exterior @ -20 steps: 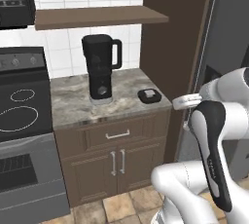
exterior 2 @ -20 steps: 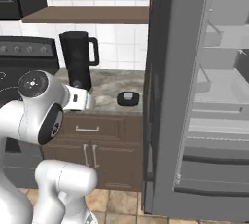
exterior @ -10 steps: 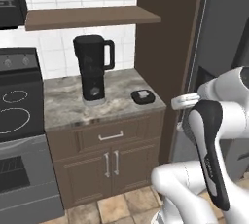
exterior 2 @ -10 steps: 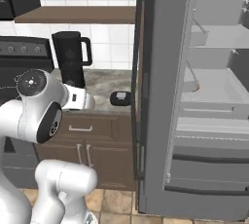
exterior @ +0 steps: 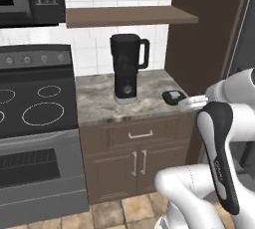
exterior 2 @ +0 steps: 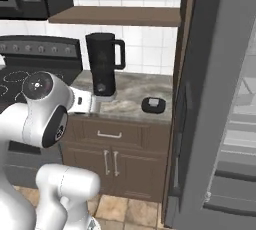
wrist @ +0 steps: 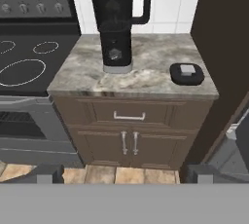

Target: Grab the onion and garlic from the fridge, place them in the blender, close the lid, and turn on the blender to create a marinade.

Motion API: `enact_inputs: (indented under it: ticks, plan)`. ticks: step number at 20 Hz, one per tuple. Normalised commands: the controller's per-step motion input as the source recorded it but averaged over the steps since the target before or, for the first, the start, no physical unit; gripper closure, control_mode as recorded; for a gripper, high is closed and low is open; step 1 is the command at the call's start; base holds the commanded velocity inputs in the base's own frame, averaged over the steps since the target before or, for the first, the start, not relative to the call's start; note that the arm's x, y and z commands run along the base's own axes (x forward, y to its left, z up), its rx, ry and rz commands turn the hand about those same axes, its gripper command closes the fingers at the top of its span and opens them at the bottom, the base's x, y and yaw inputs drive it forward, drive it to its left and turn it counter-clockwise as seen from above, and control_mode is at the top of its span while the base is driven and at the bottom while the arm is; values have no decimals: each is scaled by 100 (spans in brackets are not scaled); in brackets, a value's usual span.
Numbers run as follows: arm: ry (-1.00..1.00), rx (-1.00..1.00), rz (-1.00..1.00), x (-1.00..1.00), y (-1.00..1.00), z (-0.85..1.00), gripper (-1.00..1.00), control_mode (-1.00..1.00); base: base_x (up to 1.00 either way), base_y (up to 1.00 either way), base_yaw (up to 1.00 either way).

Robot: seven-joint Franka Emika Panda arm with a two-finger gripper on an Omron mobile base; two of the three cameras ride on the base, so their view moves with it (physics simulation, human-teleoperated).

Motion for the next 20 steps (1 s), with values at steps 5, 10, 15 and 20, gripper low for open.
enact_inputs:
  ticks: [5,10,15,20]
  plan:
    - [0,0,0,0,0,0,-100,100,-72,92,-1]
    - [0,0,0,0,0,0,-100,100,-57,49,-53]
    - [0,0,0,0,0,0,-100,100,-44,11,-86]
    - [0,0,0,0,0,0,-100,100,-63,16,-80]
